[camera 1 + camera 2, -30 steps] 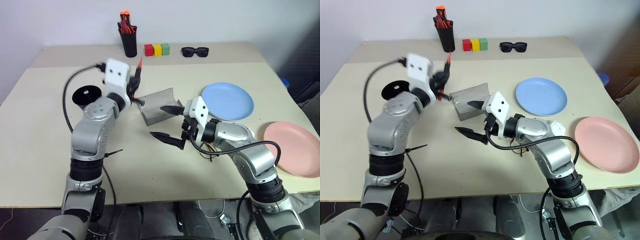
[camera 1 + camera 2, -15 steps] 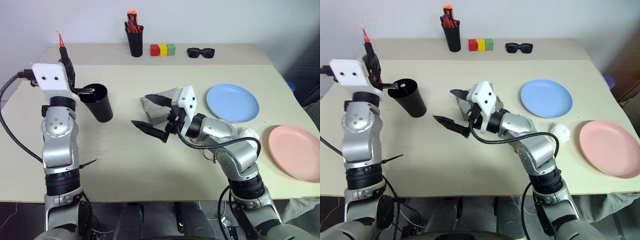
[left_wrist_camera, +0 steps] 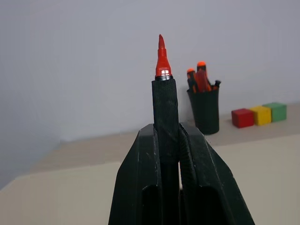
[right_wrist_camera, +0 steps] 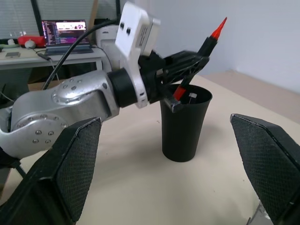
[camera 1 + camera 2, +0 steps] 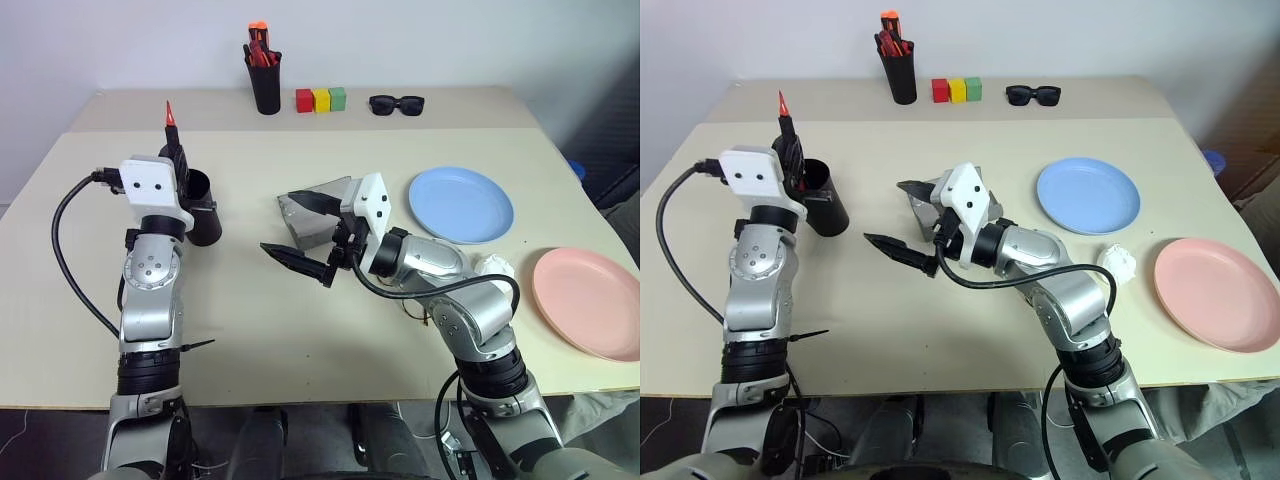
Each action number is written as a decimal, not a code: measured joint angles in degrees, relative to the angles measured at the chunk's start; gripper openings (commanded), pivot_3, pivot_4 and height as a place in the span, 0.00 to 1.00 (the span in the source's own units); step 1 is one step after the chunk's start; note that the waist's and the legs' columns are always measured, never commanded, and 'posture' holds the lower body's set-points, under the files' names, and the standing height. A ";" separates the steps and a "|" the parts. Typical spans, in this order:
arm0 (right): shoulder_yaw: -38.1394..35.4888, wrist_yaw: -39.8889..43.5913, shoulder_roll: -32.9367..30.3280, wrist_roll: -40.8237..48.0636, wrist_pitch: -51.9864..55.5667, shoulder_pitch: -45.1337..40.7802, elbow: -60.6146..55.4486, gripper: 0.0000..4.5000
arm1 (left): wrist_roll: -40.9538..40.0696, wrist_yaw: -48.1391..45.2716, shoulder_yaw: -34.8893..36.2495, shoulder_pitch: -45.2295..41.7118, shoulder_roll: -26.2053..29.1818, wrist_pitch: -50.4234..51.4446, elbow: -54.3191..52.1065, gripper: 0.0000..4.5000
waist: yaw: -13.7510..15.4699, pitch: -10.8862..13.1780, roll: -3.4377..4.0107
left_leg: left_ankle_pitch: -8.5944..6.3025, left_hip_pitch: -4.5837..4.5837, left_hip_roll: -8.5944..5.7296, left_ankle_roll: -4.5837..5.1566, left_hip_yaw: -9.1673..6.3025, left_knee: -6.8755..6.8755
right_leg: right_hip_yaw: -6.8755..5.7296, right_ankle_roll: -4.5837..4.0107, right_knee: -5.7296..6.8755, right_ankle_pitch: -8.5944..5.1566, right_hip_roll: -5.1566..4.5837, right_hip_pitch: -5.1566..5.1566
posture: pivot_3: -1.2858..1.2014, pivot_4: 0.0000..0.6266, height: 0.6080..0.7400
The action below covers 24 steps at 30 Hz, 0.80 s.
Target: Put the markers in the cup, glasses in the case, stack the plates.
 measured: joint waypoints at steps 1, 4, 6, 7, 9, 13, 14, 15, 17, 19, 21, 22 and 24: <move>0.00 -0.02 0.00 0.00 0.01 0.01 -0.02 1.00 | 0.03 0.05 0.00 0.16 0.00 -0.08 0.10 0.30 | 0.00 0.00 0.00 | 0.00 0.00 0.00 0.00 0.00 0.00 | 0.00 0.00 0.00 0.00 0.00 0.00 | 0.52 0.24 1.00; 0.00 -0.06 0.00 0.00 0.04 0.14 -0.04 1.00 | 0.05 0.39 0.02 0.20 -0.01 -0.74 0.14 0.63 | 0.01 0.00 0.00 | 0.00 0.00 0.00 0.00 0.00 0.00 | 0.00 0.00 -0.01 0.00 0.00 0.00 | 0.52 0.24 1.00; 0.03 -0.06 0.00 0.00 0.05 0.18 -0.05 1.00 | 0.16 1.09 0.02 0.19 -0.01 -0.82 0.13 0.72 | 0.02 0.00 0.00 | 0.00 0.00 0.00 0.00 0.00 0.00 | 0.00 0.00 0.00 0.00 0.00 0.00 | 0.52 0.24 1.00; 0.05 -0.06 0.00 0.00 0.06 0.19 -0.06 1.00 | 0.23 1.34 0.03 0.16 -0.01 -0.86 0.13 0.72 | 0.02 0.00 0.00 | 0.00 0.00 0.00 0.00 0.00 0.00 | 0.00 0.00 0.00 0.00 0.00 0.00 | 0.52 0.24 1.00; 0.07 -0.06 0.00 0.01 0.07 0.20 -0.06 1.00 | 0.11 1.59 0.03 -0.01 -0.02 -0.86 0.09 0.72 | -0.02 0.00 0.00 | 0.00 0.00 0.00 0.00 0.00 0.00 | 0.00 0.00 0.00 0.00 0.00 0.00 | 0.52 0.24 1.00; 0.07 0.06 -0.36 0.04 0.11 0.21 -0.07 1.00 | -1.94 -0.33 -0.33 -2.09 0.04 0.55 -2.35 0.72 | 0.03 0.00 0.00 | 0.00 -0.01 0.00 0.00 0.00 0.00 | 0.00 0.00 -0.01 0.00 0.00 0.00 | 0.52 0.24 1.00; 0.07 0.18 -0.50 0.04 0.11 0.21 -0.09 1.00 | -3.01 -1.87 -0.81 -2.86 0.28 1.34 -3.47 0.72 | 0.11 0.00 0.00 | 0.00 -0.01 0.00 0.00 0.00 0.01 | 0.00 0.00 -0.01 0.00 0.00 0.01 | 0.52 0.24 1.00; 0.06 0.53 -1.18 0.03 0.11 0.21 -0.09 1.00 | -4.63 -4.61 -1.90 -3.75 1.11 3.15 -4.67 0.78 | 0.21 0.00 0.00 | 0.00 -0.03 0.00 0.00 0.00 0.01 | -0.01 0.00 -0.02 0.00 -0.01 0.01 | 0.52 0.24 1.00; -0.40 1.43 -3.79 0.01 0.11 0.22 -0.10 1.00 | -8.79 -12.54 -5.90 -6.09 3.76 9.02 -7.34 0.92 | 0.28 0.00 0.00 | 0.00 -0.04 -0.02 0.00 0.01 0.02 | 0.00 0.00 -0.04 -0.01 -0.02 0.03 | 0.52 0.24 1.00; -1.33 2.16 -5.73 0.01 0.09 0.36 -0.10 1.00 | -10.78 -17.80 -9.39 -7.45 5.47 13.45 -8.41 0.99 | 0.05 0.00 0.00 | 0.00 -0.03 -0.02 0.00 0.01 0.01 | 0.00 0.00 -0.04 -0.01 -0.01 0.02 | 0.52 0.24 1.00; -2.90 3.20 -8.76 -0.01 0.04 0.99 -0.16 1.00 | -12.20 -22.69 -13.50 -9.02 6.81 18.65 -8.39 0.99 | -0.06 0.01 0.02 | 0.00 -0.01 -0.01 0.01 0.01 -0.02 | 0.00 -0.01 -0.02 -0.02 0.01 0.01 | 0.52 0.24 1.00; -3.35 3.75 -10.30 -0.02 0.04 1.46 -0.24 1.00 | -12.34 -24.27 -15.07 -9.84 7.01 20.70 -8.07 0.99 | -0.07 0.01 0.02 | 0.00 -0.01 0.00 0.01 0.00 -0.01 | -0.01 -0.01 -0.02 -0.02 0.02 0.01 | 0.52 0.24 1.00; -4.41 5.59 -13.93 -0.04 0.04 2.91 -0.43 1.00 | -11.98 -28.02 -19.60 -11.76 8.42 24.47 -6.31 0.99 | -0.08 0.01 0.02 | -0.01 0.00 -0.01 0.01 0.01 -0.01 | 0.00 0.00 -0.03 -0.02 0.02 0.01 | 0.52 0.24 1.00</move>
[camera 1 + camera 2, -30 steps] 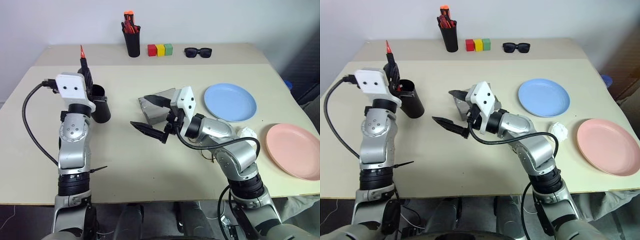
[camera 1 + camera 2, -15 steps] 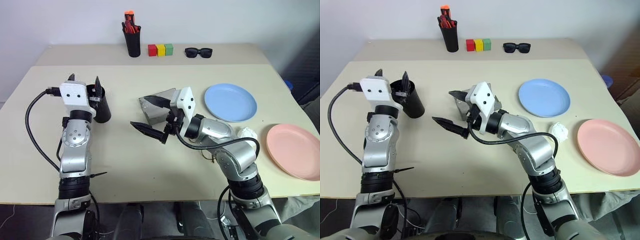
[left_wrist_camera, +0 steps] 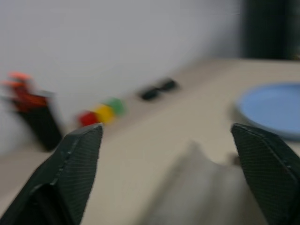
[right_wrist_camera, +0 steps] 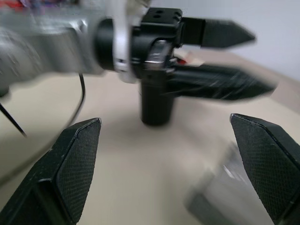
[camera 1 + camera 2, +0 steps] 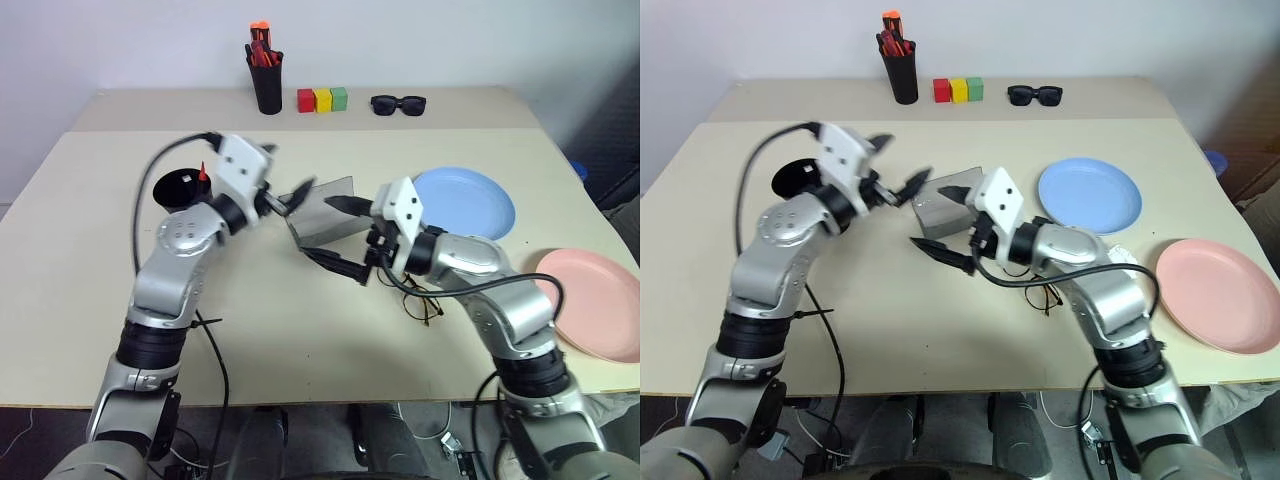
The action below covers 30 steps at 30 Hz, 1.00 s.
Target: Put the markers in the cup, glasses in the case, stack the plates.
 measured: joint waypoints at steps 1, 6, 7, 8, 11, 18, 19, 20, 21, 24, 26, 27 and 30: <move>-0.35 1.04 -2.09 -0.03 -0.01 0.82 -0.16 1.00 | 0.73 -1.90 -2.33 -0.78 0.65 1.37 1.40 0.99 | -0.15 0.01 0.02 | 0.00 0.00 0.00 0.00 0.01 -0.01 | 0.01 0.00 0.00 0.00 0.00 0.00 | 0.52 0.24 1.00; -3.16 3.67 -10.81 -1.26 -0.48 6.25 -1.46 1.00 | 2.41 -9.35 -9.54 -5.02 -0.64 2.74 12.13 0.99 | 0.20 0.01 0.02 | 0.00 -0.04 0.00 0.01 0.01 0.03 | 0.00 -0.02 -0.02 -0.01 0.00 -0.01 | 0.52 0.24 1.00; -4.15 4.01 -12.16 -1.32 -0.48 7.30 -1.66 1.00 | 3.17 -10.49 -10.74 -5.86 -0.84 2.71 14.86 0.99 | 0.18 0.02 0.01 | 0.00 -0.05 -0.01 0.01 0.02 0.05 | 0.01 -0.02 -0.04 -0.02 -0.01 -0.01 | 0.52 0.24 1.00; -5.30 4.23 -13.14 -1.31 -0.50 8.53 -2.27 1.00 | 3.89 -11.42 -11.88 -6.82 -1.29 2.71 17.49 0.99 | 0.22 0.02 0.01 | 0.00 -0.07 -0.01 0.01 0.02 0.05 | 0.01 -0.02 -0.04 -0.02 -0.01 -0.01 | 0.52 0.24 1.00; -7.30 4.41 -15.31 -1.30 -0.50 10.74 -3.70 1.00 | 5.33 -13.74 -13.67 -8.90 -3.03 2.57 23.10 0.88 | 0.00 0.03 0.01 | -0.01 -0.06 0.00 0.02 0.02 0.02 | 0.01 0.00 -0.01 -0.02 0.00 -0.04 | 0.52 0.24 1.00; -9.78 2.97 -16.77 -1.35 -0.25 14.43 -6.38 1.00 | 8.11 -16.67 -14.35 -11.18 -4.55 -0.96 29.09 0.18 | 0.10 0.03 0.01 | -0.01 -0.05 0.00 0.02 0.02 0.03 | 0.02 0.00 -0.01 -0.02 0.00 -0.04 | 0.52 0.24 1.00; -9.93 2.70 -16.80 -1.22 0.17 14.80 -6.57 1.00 | 8.75 -17.32 -14.54 -11.09 -4.15 -2.27 29.03 0.07 | 0.15 0.03 0.01 | -0.01 -0.06 0.00 0.02 0.02 0.03 | 0.02 0.00 -0.01 -0.02 0.00 -0.04 | 0.52 0.24 1.00; -10.17 2.47 -16.83 -1.13 0.77 15.23 -6.80 1.00 | 9.28 -18.06 -14.65 -10.94 -3.45 -3.67 29.01 0.02 | 0.13 0.03 0.01 | -0.01 -0.06 0.00 0.02 0.02 0.02 | 0.02 0.00 -0.01 -0.02 0.00 -0.04 | 0.52 0.24 1.00; -10.49 2.18 -16.83 -0.77 1.98 15.53 -7.12 1.00 | 10.24 -19.05 -15.16 -10.32 -2.06 -6.86 28.67 0.02 | 0.02 0.03 0.01 | -0.01 -0.05 0.00 0.02 0.02 0.02 | 0.03 0.00 -0.02 -0.02 0.00 -0.05 | 0.52 0.24 1.00; -11.91 1.52 -17.56 0.53 5.95 17.11 -8.02 1.00 | 12.10 -23.94 -16.21 -6.85 3.10 -16.18 25.69 0.02 | 0.16 0.03 0.03 | -0.01 -0.03 0.02 0.02 0.02 -0.03 | 0.03 -0.08 0.00 -0.06 0.01 -0.05 | 0.52 0.24 1.00; -11.92 1.10 -18.60 0.84 8.27 17.90 -8.74 1.00 | 12.20 -26.22 -16.23 -4.94 5.21 -19.07 23.71 0.02 | 0.36 0.03 0.03 | -0.01 -0.06 0.02 0.02 0.02 0.01 | 0.04 -0.20 -0.01 -0.12 -0.01 -0.04 | 0.52 0.24 1.00; -11.95 0.82 -18.67 1.13 9.42 17.98 -9.05 1.00 | 12.21 -27.14 -16.20 -4.15 6.32 -19.97 22.53 0.02 | 0.40 0.04 0.02 | -0.01 -0.07 0.02 0.02 0.02 0.05 | 0.04 -0.21 -0.02 -0.13 -0.01 -0.03 | 0.52 0.24 1.00; -12.31 0.12 -18.67 2.45 12.39 18.11 -9.51 1.00 | 11.89 -30.38 -15.53 -1.64 9.87 -21.88 18.32 0.02 | 0.35 0.04 0.02 | -0.01 -0.07 0.01 0.02 0.05 0.05 | 0.05 -0.22 -0.03 -0.14 -0.03 -0.02 | 0.52 0.24 1.00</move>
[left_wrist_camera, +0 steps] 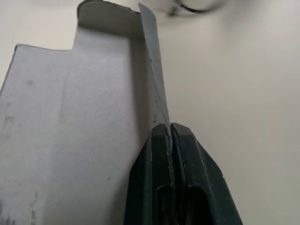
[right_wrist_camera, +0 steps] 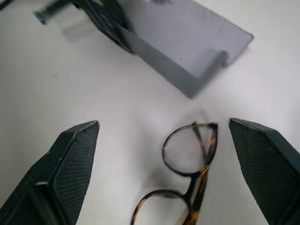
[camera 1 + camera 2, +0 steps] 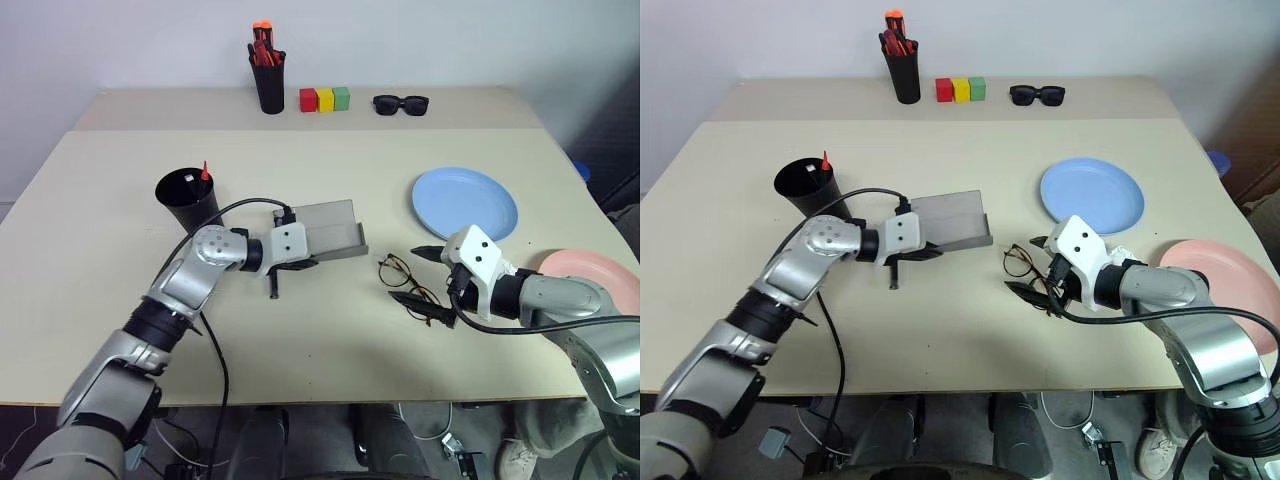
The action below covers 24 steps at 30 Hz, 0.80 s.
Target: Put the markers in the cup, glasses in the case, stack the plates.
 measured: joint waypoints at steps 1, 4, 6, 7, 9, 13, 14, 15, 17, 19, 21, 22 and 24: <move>-0.36 -0.25 0.20 0.64 1.09 -0.03 0.05 1.00 | -0.72 -1.20 0.58 0.95 0.91 -0.07 -1.71 0.02 | -0.01 0.00 0.00 | 0.00 0.00 0.00 0.00 0.00 -0.01 | 0.00 0.00 0.00 0.00 0.01 -0.01 | 0.52 0.24 1.00; -1.22 -1.37 0.34 2.13 3.87 -0.23 0.60 1.00 | -3.10 -3.96 2.01 3.14 2.13 0.78 -5.72 0.13 | 0.06 0.00 0.00 | 0.00 0.00 0.00 0.00 0.00 0.00 | -0.01 -0.01 0.01 0.00 0.01 0.00 | 0.52 0.24 1.00; -1.09 -1.98 0.35 2.17 5.19 -0.35 1.07 1.00 | -4.41 -4.90 2.76 3.76 2.14 2.04 -7.73 0.29 | 0.03 0.00 0.00 | 0.00 0.00 0.00 0.00 0.00 0.02 | -0.01 -0.01 0.00 -0.01 0.00 0.01 | 0.52 0.24 1.00; -0.94 -2.28 0.34 2.11 5.61 -0.36 1.21 1.00 | -4.64 -5.19 3.10 3.91 2.24 2.42 -8.35 0.41 | 0.00 0.00 0.00 | 0.00 0.00 0.00 0.01 0.00 0.02 | -0.01 -0.01 0.01 0.00 0.00 0.01 | 0.52 0.24 1.00; -0.83 -2.78 0.26 2.07 6.76 -0.44 1.69 1.00 | -4.61 -4.89 3.45 3.99 2.55 2.68 -8.98 0.62 | -0.05 0.00 0.00 | 0.00 0.02 0.01 0.01 0.00 0.00 | -0.01 0.00 0.02 -0.01 0.02 0.01 | 0.52 0.24 1.00; -0.51 -4.24 0.18 2.07 10.48 -1.97 3.99 1.00 | -4.84 -2.76 5.48 3.95 1.55 3.26 -9.08 0.62 | -0.21 0.00 0.00 | 0.00 0.02 0.01 0.01 0.00 0.02 | 0.00 0.00 0.02 0.00 0.02 0.01 | 0.52 0.24 1.00; -0.51 -4.71 0.24 2.09 11.21 -2.72 4.55 1.00 | -4.91 -2.36 6.02 3.87 1.50 3.26 -9.22 0.62 | -0.25 0.00 0.00 | 0.00 0.03 0.01 0.01 0.00 0.02 | 0.00 0.00 0.02 0.00 0.02 0.01 | 0.52 0.24 1.00; -0.52 -5.19 0.35 2.12 12.00 -3.53 5.14 1.00 | -4.96 -2.02 6.66 3.87 1.50 3.26 -9.41 0.62 | -0.29 0.00 0.00 | 0.00 0.04 0.01 0.01 0.00 0.01 | 0.00 0.00 0.03 0.00 0.03 0.01 | 0.52 0.24 1.00; -0.50 -5.85 0.38 2.10 13.03 -4.44 6.18 1.00 | -5.70 -1.64 8.23 4.02 1.58 3.42 -10.26 0.62 | -0.23 0.00 0.00 | 0.00 0.03 0.01 0.01 -0.01 -0.01 | -0.01 0.00 0.03 0.00 0.03 0.00 | 0.52 0.24 1.00; 0.05 -6.23 0.61 2.04 13.18 -4.77 6.64 1.00 | -6.91 -1.39 9.72 5.19 1.85 4.45 -12.15 0.62 | -0.25 0.00 0.00 | -0.01 0.03 0.01 0.02 0.00 -0.01 | 0.00 0.03 0.01 0.00 0.02 0.01 | 0.52 0.24 1.00; 0.85 -6.55 1.04 1.99 13.40 -4.83 7.19 1.00 | -7.51 -1.14 10.50 6.69 1.96 5.27 -13.53 0.62 | -0.23 0.00 0.00 | -0.01 0.03 0.01 0.03 0.00 0.00 | 0.00 0.04 0.02 0.00 0.02 0.01 | 0.52 0.24 1.00; 1.10 -6.72 1.09 1.96 13.61 -4.83 7.47 0.95 | -7.76 -1.06 10.56 7.31 1.99 5.64 -14.02 0.63 | -0.22 0.00 0.00 | -0.01 0.03 0.01 0.03 0.00 0.00 | 0.00 0.03 0.03 0.00 0.02 0.00 | 0.52 0.24 1.00; 1.60 -7.10 1.12 1.88 14.13 -4.99 8.03 0.81 | -8.83 -0.39 11.31 9.13 1.97 7.12 -15.39 0.63 | -0.22 0.00 0.00 | -0.01 0.03 0.01 0.03 0.00 0.02 | 0.00 0.02 0.03 0.00 0.02 0.01 | 0.52 0.24 1.00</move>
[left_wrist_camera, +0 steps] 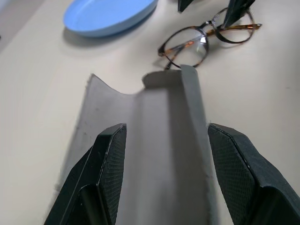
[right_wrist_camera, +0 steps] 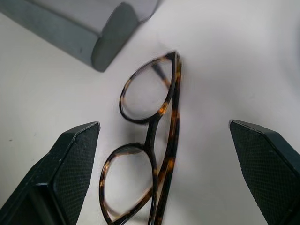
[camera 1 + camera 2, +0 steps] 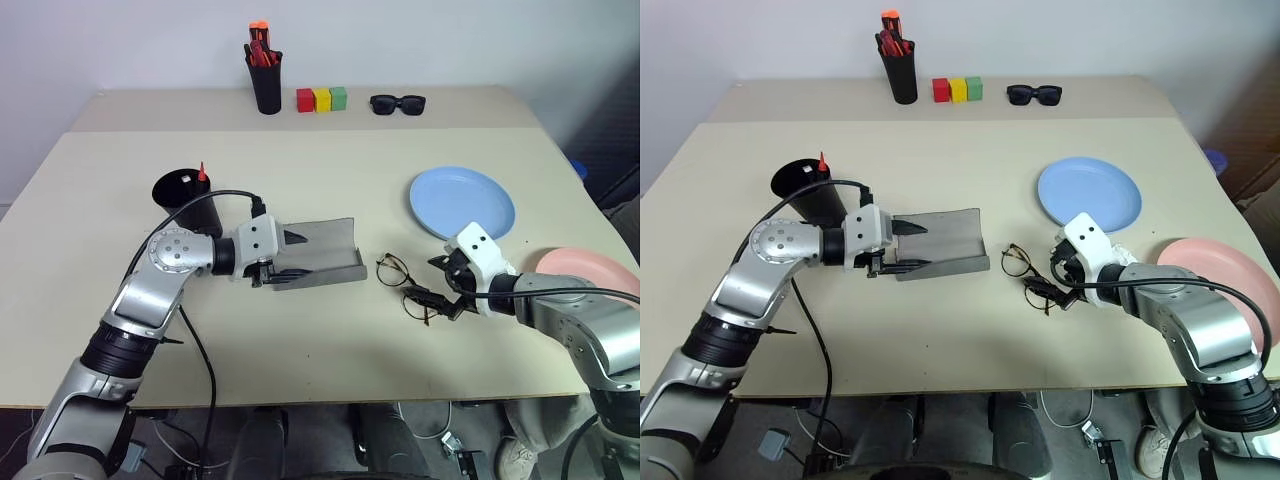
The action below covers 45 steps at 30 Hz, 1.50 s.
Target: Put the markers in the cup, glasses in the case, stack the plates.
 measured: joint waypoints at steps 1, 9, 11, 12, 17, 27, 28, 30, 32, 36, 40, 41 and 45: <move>0.14 -0.16 0.04 -0.04 0.25 -0.09 0.48 0.72 | -0.73 0.47 0.70 0.99 -0.04 0.90 -0.65 0.63 | -0.04 0.00 0.00 | 0.00 0.00 0.00 0.00 0.01 0.00 | 0.00 0.00 0.00 0.00 0.00 0.00 | 0.52 0.24 1.00; 1.81 -0.74 1.85 0.31 0.91 -2.38 0.56 0.01 | -2.67 5.36 4.60 10.17 0.27 6.06 -4.78 0.63 | -0.06 -0.03 -0.03 | 0.00 0.05 0.02 0.00 0.00 0.02 | 0.00 -0.02 0.00 0.00 0.02 0.05 | 0.52 0.24 1.00; 1.67 -1.05 1.66 0.14 0.96 -2.35 0.84 0.01 | -3.44 6.18 5.59 12.00 0.48 7.09 -7.19 0.63 | -0.05 -0.04 -0.05 | 0.00 0.05 0.01 0.00 0.03 0.06 | 0.01 -0.04 -0.01 -0.01 -0.01 0.07 | 0.52 0.24 1.00; 1.73 -1.04 1.57 0.11 0.95 -2.36 0.77 0.01 | -3.58 6.73 6.17 12.90 0.87 7.78 -8.45 0.63 | -0.01 -0.04 -0.05 | 0.00 0.05 0.01 0.00 0.03 0.06 | 0.01 -0.04 -0.01 -0.01 -0.01 0.07 | 0.52 0.24 1.00; 4.49 0.66 -1.00 -2.68 -3.97 -4.57 -0.65 0.01 | -5.39 10.48 11.08 16.95 1.29 11.79 -12.65 0.63 | -0.23 0.00 0.01 | 0.00 0.04 0.02 0.00 0.07 0.02 | 0.04 -0.04 -0.01 -0.01 -0.01 0.00 | 0.52 0.24 1.00; 22.36 17.30 5.88 -11.10 -23.13 -30.15 10.22 0.01 | -7.34 13.32 18.23 22.61 5.12 15.75 -14.82 0.63 | -1.64 0.02 0.04 | 0.00 0.08 0.06 0.00 0.07 -0.03 | 0.02 -0.07 0.01 0.01 0.03 -0.03 | 0.52 0.24 1.00; 24.13 19.20 7.15 -11.82 -25.09 -31.63 12.88 0.01 | -7.34 13.35 18.44 22.64 5.25 15.78 -14.77 0.63 | -1.48 0.02 0.05 | 0.00 0.06 0.06 0.00 0.07 -0.03 | 0.01 -0.06 0.01 0.01 0.02 -0.03 | 0.52 0.24 1.00; 27.09 23.30 9.94 -13.69 -29.73 -34.52 19.33 0.01 | -7.32 13.43 19.00 23.05 5.88 15.75 -14.67 0.63 | -1.33 0.02 0.04 | 0.00 0.01 0.04 0.00 0.05 -0.06 | -0.01 -0.01 -0.01 0.01 -0.01 -0.03 | 0.52 0.24 1.00; 29.24 26.29 13.47 -16.37 -34.86 -38.07 28.24 0.01 | -7.31 13.69 19.36 23.71 6.12 15.72 -14.65 0.63 | -1.53 0.03 0.04 | 0.00 0.02 0.04 0.00 0.08 -0.04 | 0.01 -0.01 -0.01 0.02 -0.02 -0.04 | 0.52 0.24 1.00; 31.84 32.70 18.05 -21.30 -45.78 -41.94 45.32 0.01 | -7.57 14.10 19.86 27.34 6.12 15.76 -15.92 0.63 | -1.50 0.03 0.06 | 0.00 0.07 0.05 0.00 0.05 -0.12 | -0.01 -0.01 0.07 0.03 0.01 -0.07 | 0.52 0.24 1.00; 32.80 40.57 18.08 -22.90 -50.88 -41.98 50.50 0.01 | -7.88 14.97 20.15 28.70 6.12 15.74 -16.46 0.63 | -1.44 0.04 0.07 | 0.00 0.04 0.04 0.00 0.05 -0.09 | -0.01 0.00 0.06 0.04 -0.01 -0.07 | 0.52 0.24 1.00; 32.79 42.17 18.06 -22.93 -51.64 -41.99 50.80 0.01 | -7.89 15.05 20.16 28.70 6.12 15.69 -16.46 0.63 | -1.50 0.04 0.07 | 0.00 0.06 0.04 -0.01 0.05 -0.09 | -0.01 0.00 0.07 0.04 0.00 -0.06 | 0.52 0.24 1.00; 31.53 43.02 19.48 -23.71 -52.44 -42.52 53.64 0.31 | -7.90 15.55 20.11 27.82 5.94 15.30 -16.29 0.63 | -1.67 0.04 0.08 | 0.00 0.14 0.05 -0.01 0.05 -0.08 | -0.01 -0.03 0.19 0.05 0.03 -0.06 | 0.52 0.24 1.00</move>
